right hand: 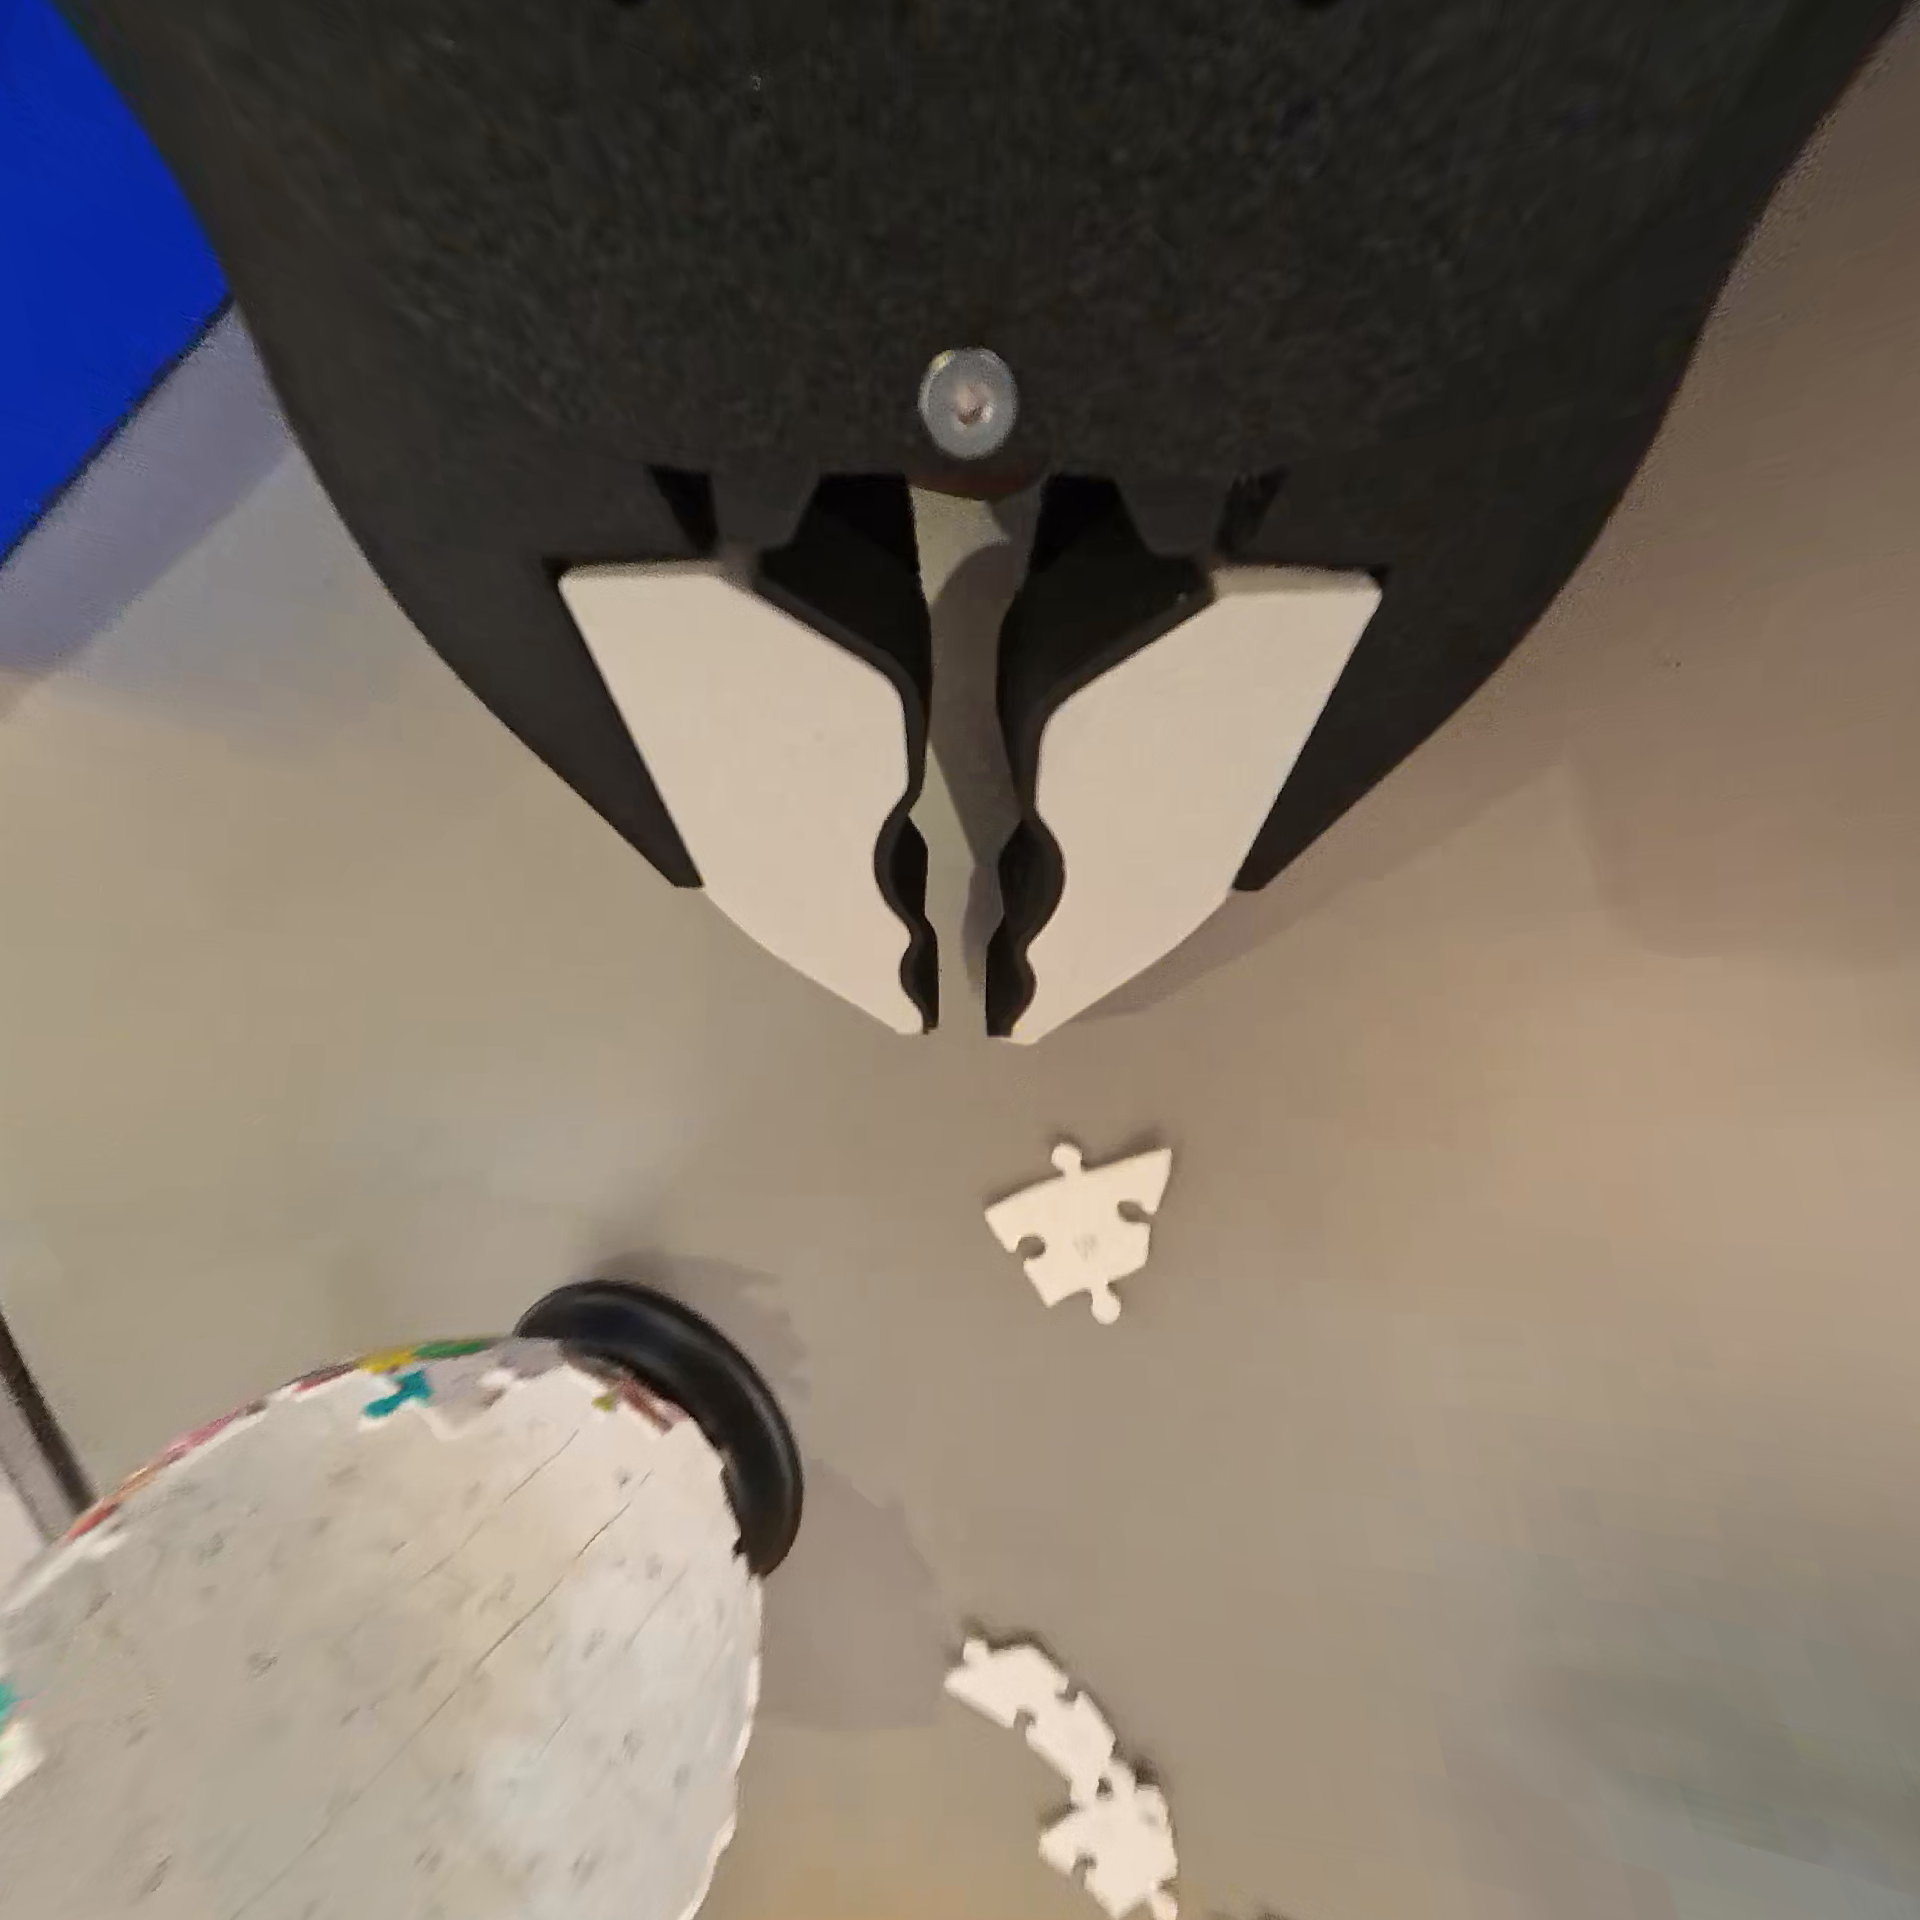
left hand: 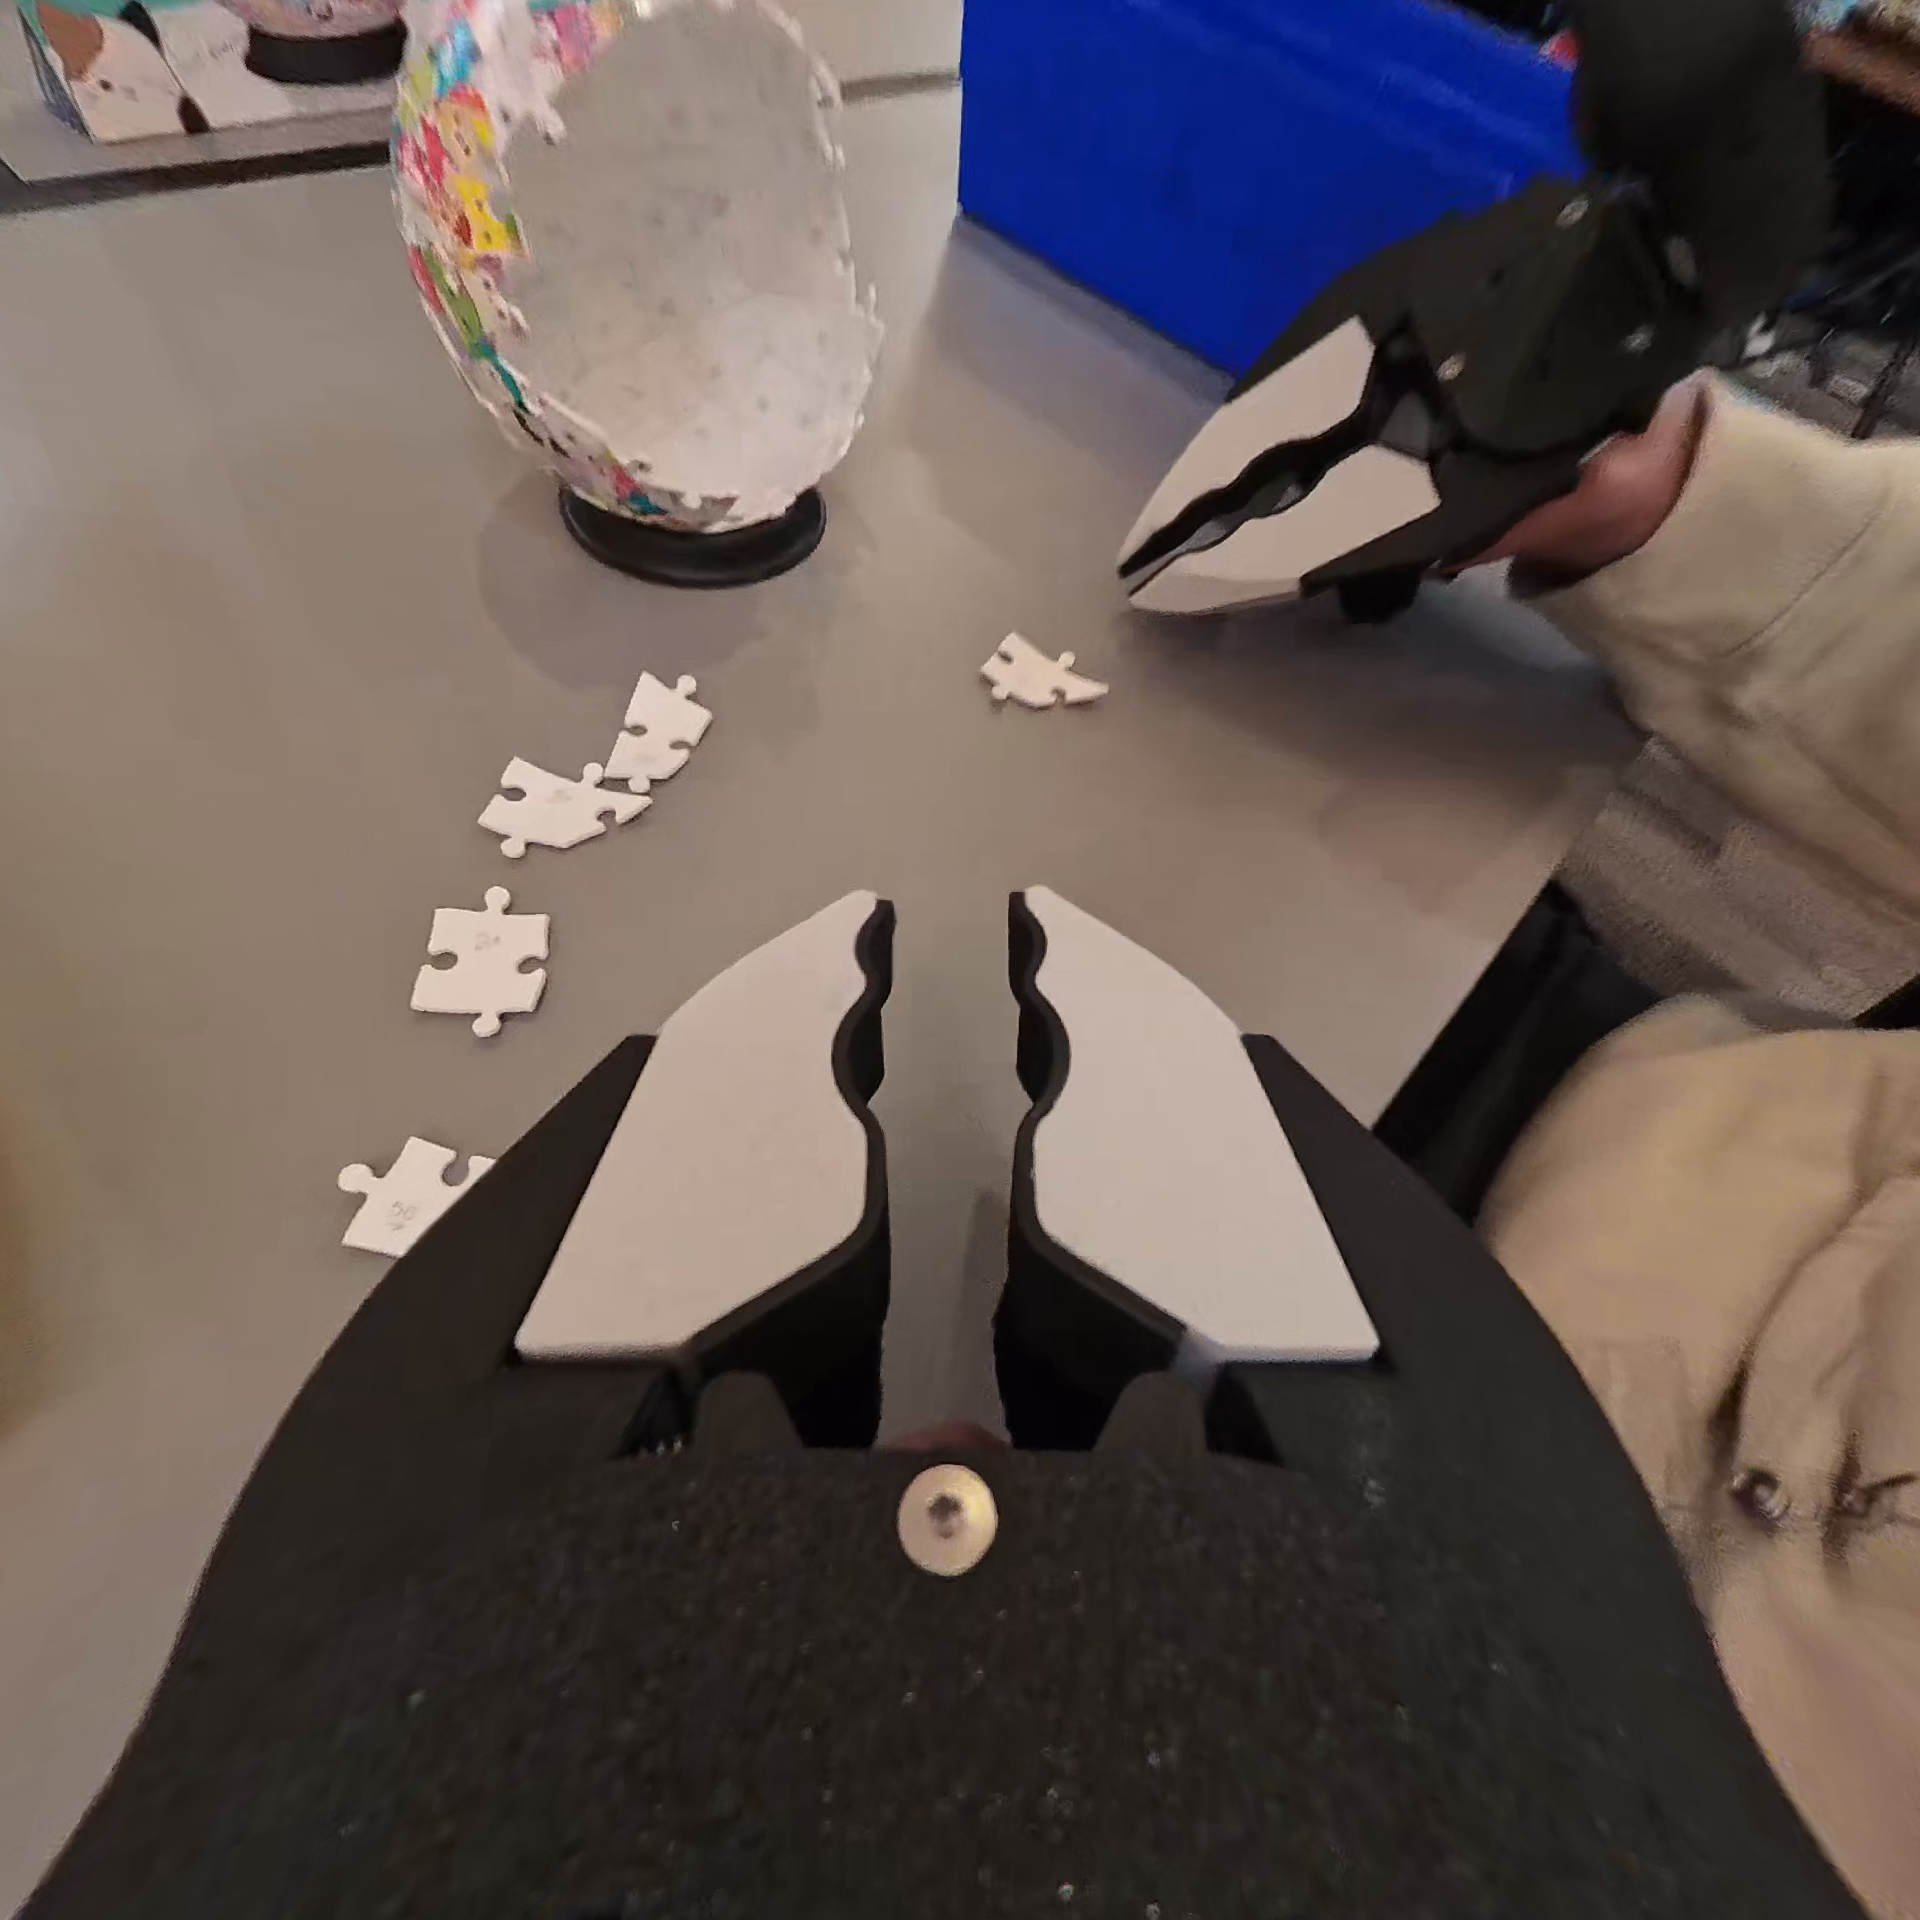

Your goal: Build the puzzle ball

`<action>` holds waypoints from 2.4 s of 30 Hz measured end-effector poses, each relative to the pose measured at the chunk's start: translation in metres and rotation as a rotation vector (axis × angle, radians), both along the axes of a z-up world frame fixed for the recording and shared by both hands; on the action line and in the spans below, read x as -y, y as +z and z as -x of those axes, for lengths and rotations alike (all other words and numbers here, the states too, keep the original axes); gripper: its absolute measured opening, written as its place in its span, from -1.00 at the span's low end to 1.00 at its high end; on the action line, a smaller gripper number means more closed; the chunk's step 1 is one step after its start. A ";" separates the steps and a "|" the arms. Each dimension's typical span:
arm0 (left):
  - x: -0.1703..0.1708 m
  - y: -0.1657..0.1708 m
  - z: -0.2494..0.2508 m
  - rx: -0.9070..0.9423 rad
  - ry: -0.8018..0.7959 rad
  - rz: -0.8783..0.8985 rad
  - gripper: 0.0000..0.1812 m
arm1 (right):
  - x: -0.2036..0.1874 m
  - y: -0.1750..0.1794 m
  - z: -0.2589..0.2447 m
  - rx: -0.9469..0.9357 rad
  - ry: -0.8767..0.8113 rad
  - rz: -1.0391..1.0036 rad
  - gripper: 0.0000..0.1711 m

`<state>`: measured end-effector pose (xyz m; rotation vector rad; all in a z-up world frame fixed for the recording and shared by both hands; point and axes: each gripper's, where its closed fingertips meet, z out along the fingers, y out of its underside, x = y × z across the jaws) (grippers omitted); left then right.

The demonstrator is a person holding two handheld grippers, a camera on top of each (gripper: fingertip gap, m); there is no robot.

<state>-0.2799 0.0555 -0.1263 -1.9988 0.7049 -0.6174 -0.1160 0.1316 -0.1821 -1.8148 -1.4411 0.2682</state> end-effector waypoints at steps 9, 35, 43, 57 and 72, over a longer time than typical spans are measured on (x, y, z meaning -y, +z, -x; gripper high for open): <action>-0.027 -0.003 -0.007 0.033 0.005 -0.020 -0.59 | -0.003 0.015 0.013 -0.134 0.056 0.046 -0.89; -0.083 0.018 0.011 -0.154 -0.090 -0.013 -0.28 | -0.057 0.051 0.022 -0.223 -0.239 0.105 -0.79; -0.145 0.068 0.024 -0.413 -0.441 0.093 -0.16 | -0.093 0.066 0.019 -0.244 -0.234 0.233 -0.62; -0.216 0.000 -0.005 -0.481 -0.899 0.397 -0.01 | -0.100 0.028 0.039 -0.232 -0.361 0.440 -0.60; -0.185 0.002 -0.026 -0.392 -0.881 0.294 -0.02 | -0.119 0.024 0.035 -0.213 -0.286 0.475 -0.69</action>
